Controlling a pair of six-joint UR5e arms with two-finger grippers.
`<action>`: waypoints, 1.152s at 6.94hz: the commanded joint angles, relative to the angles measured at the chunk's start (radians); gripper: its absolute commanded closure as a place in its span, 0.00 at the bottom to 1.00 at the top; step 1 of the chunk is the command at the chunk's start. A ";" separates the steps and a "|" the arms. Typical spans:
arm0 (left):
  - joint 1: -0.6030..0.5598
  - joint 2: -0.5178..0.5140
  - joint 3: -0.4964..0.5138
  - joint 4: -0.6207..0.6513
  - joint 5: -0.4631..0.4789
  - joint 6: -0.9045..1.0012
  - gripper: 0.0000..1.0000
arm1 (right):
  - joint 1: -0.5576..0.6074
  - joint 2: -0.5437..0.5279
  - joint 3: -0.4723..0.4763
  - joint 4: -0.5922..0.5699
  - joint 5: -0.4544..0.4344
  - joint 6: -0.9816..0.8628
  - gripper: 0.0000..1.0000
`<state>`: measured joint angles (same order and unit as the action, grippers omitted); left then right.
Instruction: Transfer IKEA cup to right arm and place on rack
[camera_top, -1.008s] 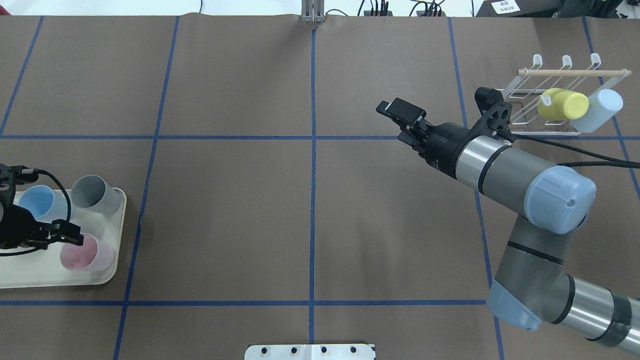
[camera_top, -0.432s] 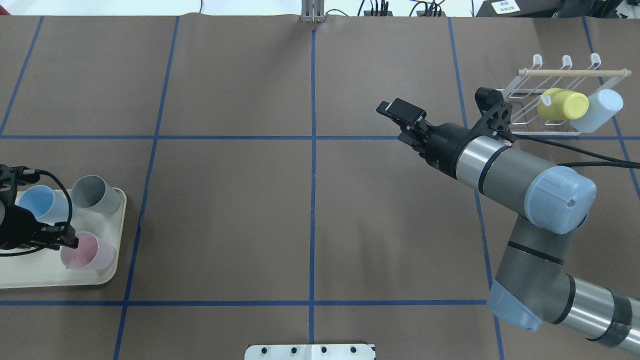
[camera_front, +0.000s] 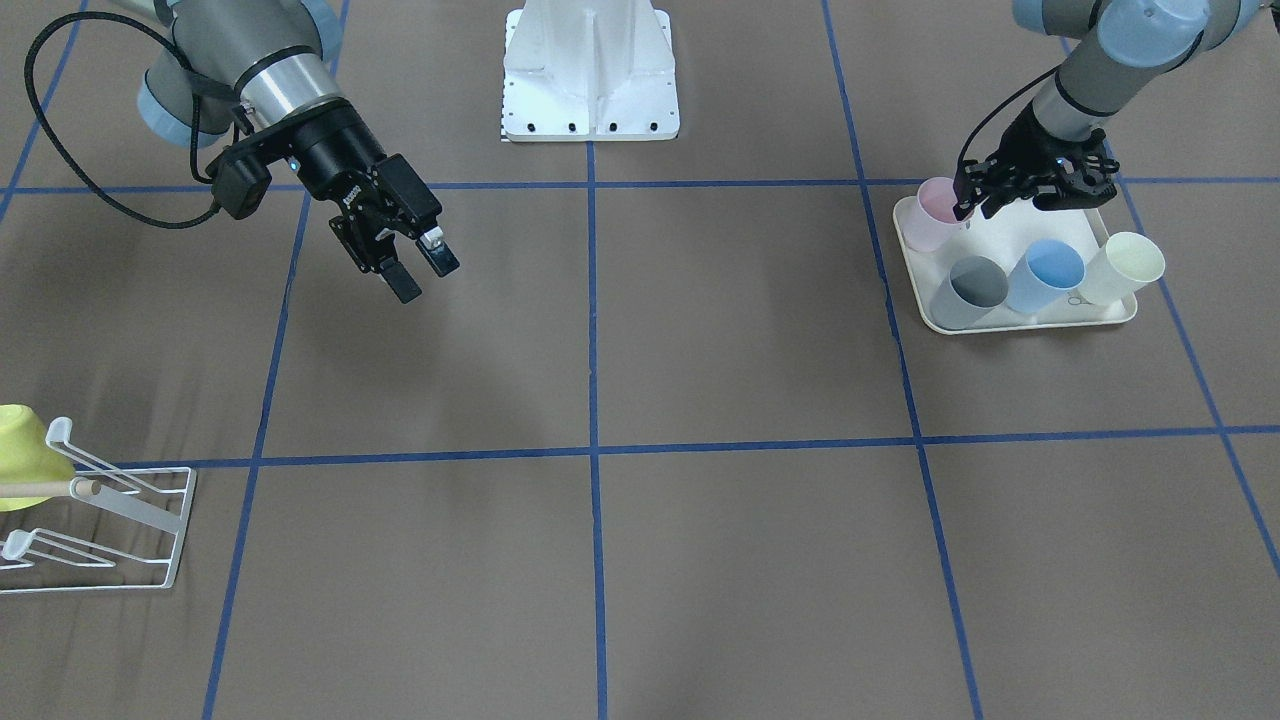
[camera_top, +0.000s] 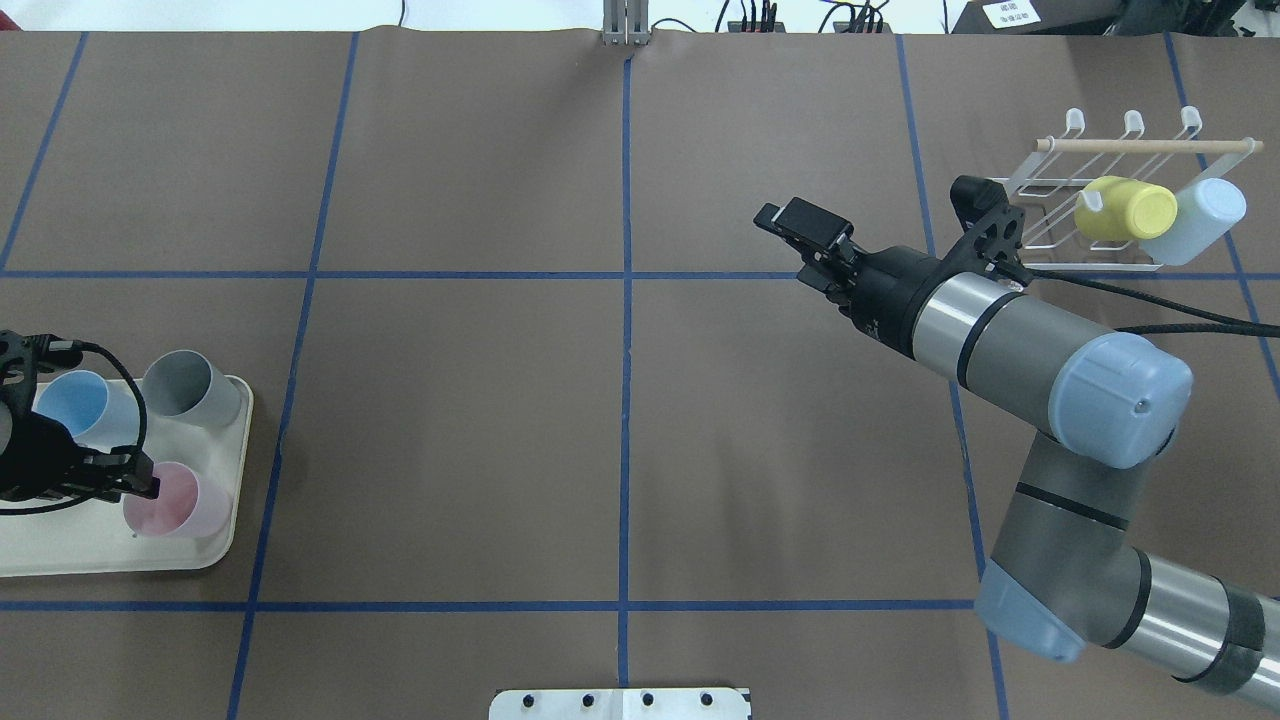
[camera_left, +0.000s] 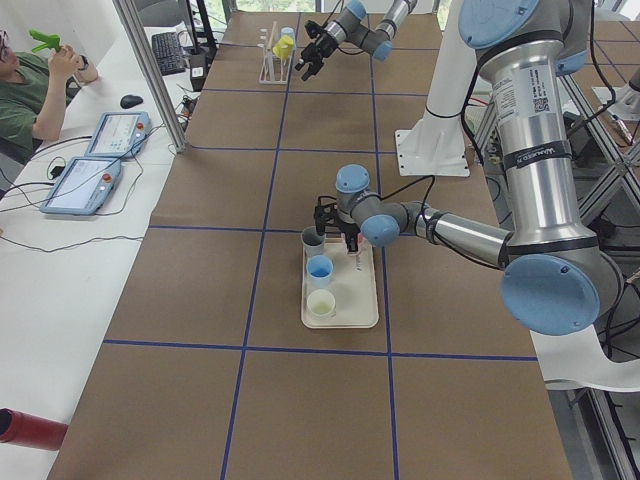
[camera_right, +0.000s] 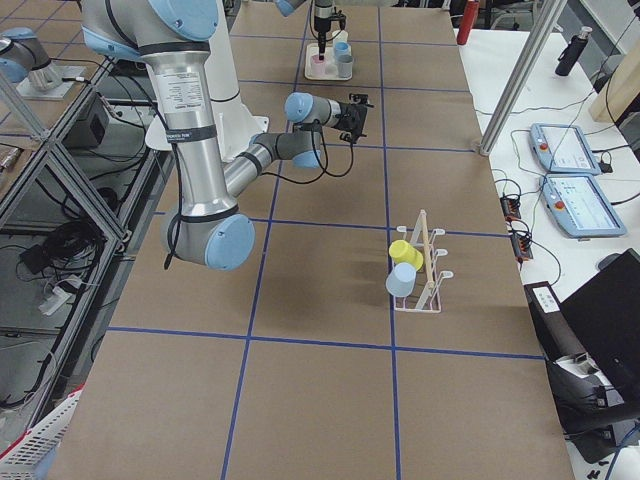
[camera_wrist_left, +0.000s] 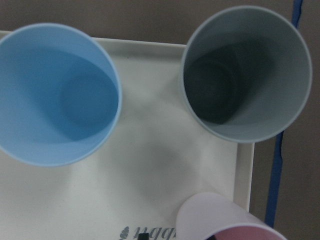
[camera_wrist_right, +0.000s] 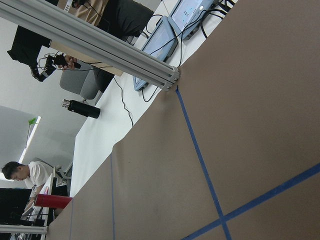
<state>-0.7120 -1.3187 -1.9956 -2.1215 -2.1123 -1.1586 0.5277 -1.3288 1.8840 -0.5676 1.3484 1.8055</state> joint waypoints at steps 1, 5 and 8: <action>0.003 -0.002 0.001 0.002 0.000 -0.001 0.53 | 0.000 0.000 0.000 0.000 0.000 0.000 0.01; -0.003 -0.002 -0.015 0.000 -0.005 -0.001 1.00 | 0.000 0.002 0.001 0.000 0.000 0.003 0.01; -0.148 0.087 -0.115 0.003 -0.124 0.014 1.00 | 0.000 0.002 0.001 0.000 -0.002 0.003 0.01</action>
<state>-0.7710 -1.2583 -2.0842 -2.1197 -2.1746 -1.1535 0.5270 -1.3264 1.8852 -0.5676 1.3480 1.8085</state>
